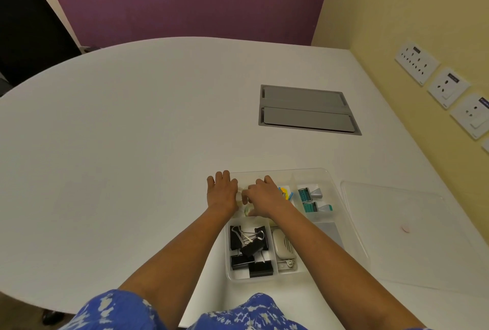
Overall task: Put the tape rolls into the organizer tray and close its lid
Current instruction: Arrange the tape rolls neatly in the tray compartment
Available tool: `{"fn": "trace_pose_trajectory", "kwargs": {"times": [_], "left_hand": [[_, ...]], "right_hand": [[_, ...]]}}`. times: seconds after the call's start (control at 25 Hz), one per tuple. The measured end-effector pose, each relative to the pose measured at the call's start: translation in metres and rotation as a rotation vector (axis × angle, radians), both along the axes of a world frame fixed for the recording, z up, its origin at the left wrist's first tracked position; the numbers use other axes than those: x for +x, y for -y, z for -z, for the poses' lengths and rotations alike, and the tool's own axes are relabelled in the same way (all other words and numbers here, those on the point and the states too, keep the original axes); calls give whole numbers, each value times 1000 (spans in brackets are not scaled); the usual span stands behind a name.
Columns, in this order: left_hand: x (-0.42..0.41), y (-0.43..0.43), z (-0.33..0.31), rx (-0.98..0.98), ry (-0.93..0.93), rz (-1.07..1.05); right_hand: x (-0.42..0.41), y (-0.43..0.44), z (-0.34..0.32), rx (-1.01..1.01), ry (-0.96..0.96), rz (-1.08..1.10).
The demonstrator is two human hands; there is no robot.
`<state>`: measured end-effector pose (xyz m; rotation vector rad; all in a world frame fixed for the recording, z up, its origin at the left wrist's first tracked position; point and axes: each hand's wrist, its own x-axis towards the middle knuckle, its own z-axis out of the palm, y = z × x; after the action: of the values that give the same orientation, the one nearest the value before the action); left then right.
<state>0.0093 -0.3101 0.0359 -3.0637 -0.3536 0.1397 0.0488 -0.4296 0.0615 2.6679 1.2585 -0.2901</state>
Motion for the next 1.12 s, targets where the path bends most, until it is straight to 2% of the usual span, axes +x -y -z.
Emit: {"fn": "trace_pose_trajectory", "kwargs": {"times": [0.12, 0.24, 0.4, 0.84, 1.0, 1.12], "left_hand": [[-3, 1, -2, -53, 73, 77], [-5, 6, -3, -48, 197, 140], [-4, 8, 8, -32, 63, 185], [2, 4, 9, 42, -4, 148], [-1, 2, 6, -74, 58, 152], [-9, 2, 3, -287, 226, 91]], "right_hand": [[7, 0, 1, 119, 6, 114], [14, -3, 3, 114, 49, 118], [14, -5, 10, 47, 97, 73], [16, -8, 18, 60, 83, 121], [13, -10, 17, 75, 93, 133], [15, -8, 13, 206, 55, 199]]}}
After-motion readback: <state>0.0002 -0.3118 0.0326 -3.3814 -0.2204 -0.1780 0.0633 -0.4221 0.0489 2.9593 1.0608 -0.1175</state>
